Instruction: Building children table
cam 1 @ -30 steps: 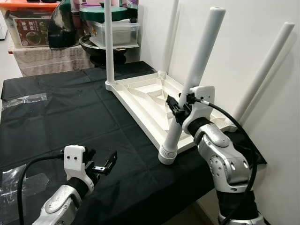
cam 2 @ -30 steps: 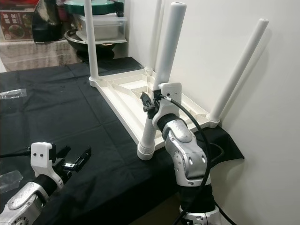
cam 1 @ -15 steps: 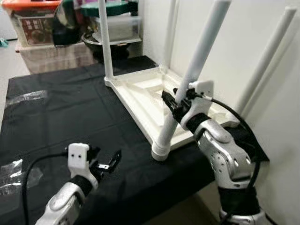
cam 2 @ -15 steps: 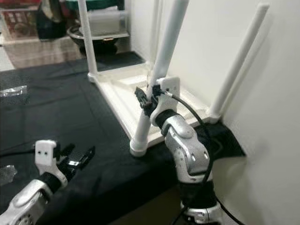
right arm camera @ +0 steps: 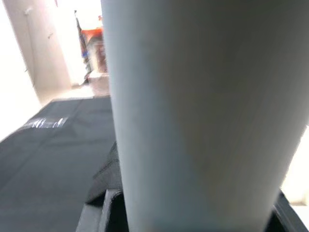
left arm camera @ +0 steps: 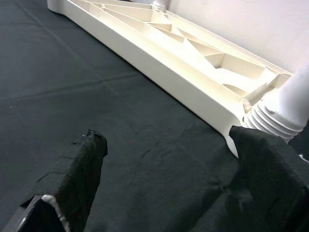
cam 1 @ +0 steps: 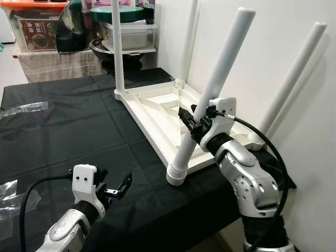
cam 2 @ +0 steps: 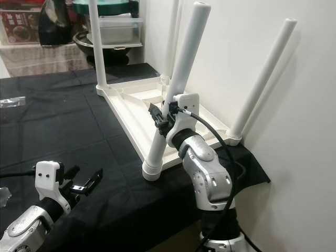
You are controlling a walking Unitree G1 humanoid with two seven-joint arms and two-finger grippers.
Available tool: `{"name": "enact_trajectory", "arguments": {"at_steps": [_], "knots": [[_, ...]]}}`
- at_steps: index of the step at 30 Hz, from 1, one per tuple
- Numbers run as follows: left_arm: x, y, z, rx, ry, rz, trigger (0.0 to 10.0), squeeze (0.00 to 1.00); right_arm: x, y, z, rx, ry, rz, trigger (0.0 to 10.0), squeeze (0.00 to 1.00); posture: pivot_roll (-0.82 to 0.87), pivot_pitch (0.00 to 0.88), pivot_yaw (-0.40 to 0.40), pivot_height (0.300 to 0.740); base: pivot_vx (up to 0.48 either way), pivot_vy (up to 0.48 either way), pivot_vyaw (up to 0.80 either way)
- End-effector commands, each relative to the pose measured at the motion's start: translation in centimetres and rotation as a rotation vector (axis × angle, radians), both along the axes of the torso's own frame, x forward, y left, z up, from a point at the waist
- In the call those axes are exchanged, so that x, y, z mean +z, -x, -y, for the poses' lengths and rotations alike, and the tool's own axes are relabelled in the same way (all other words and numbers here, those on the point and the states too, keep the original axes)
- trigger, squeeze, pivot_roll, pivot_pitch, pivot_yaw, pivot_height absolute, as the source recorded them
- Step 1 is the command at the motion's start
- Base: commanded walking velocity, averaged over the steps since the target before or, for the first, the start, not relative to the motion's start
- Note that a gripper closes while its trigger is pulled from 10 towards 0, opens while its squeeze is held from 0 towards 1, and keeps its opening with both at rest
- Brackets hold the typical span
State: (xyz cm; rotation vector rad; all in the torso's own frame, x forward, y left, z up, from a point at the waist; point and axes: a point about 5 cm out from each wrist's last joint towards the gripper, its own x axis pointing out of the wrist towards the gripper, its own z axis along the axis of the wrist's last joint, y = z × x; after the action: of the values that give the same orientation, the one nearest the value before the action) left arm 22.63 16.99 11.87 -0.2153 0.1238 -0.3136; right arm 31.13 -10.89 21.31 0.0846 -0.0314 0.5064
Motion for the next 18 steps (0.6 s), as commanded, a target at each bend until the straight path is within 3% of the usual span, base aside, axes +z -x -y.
{"name": "enact_trajectory", "arguments": {"at_steps": [1, 2, 3, 5, 12, 18], "knots": [[-0.3, 0.2, -0.1, -0.001, -0.02, -0.013, 10.0, 0.0, -5.2, 0.5, -0.3, 0.065, 0.079, -0.243, 10.0, 0.0, 0.04, 0.0, -0.094, 0.74, 0.0, 0.0, 0.0], [-0.3, 0.2, -0.1, -0.001, -0.02, -0.013, 10.0, 0.0, -5.2, 0.5, -0.3, 0.065, 0.079, -0.243, 10.0, 0.0, 0.04, 0.0, -0.094, 0.74, 0.0, 0.0, 0.0], [-0.3, 0.1, -0.1, -0.003, -0.018, -0.014, 10.0, 0.0, -4.8, 0.5, -0.6, 0.176, 0.059, -0.255, 10.0, 0.0, 0.04, 0.0, -0.094, 0.74, 0.0, 0.0, 0.0], [-0.3, 0.1, -0.1, -0.003, -0.017, -0.014, 10.0, 0.0, -4.4, 0.3, -0.6, 0.249, 0.063, -0.245, 10.0, 0.0, 0.04, 0.0, -0.097, 0.74, 0.0, 0.0, 0.0], [-0.3, 0.3, -0.2, 0.002, -0.011, -0.018, 10.0, 0.0, -3.7, -0.3, -0.3, 0.357, 0.064, -0.208, 10.0, 0.0, 0.07, 0.0, -0.115, 0.74, 0.0, 0.0, 0.0], [-0.4, 0.6, -0.3, 0.004, -0.006, -0.028, 10.0, 0.0, -3.6, -0.2, -0.1, 0.5, 0.005, -0.2, 10.0, 0.0, 0.08, 0.0, -0.123, 0.74, 0.0, 0.0, 0.0]]}}
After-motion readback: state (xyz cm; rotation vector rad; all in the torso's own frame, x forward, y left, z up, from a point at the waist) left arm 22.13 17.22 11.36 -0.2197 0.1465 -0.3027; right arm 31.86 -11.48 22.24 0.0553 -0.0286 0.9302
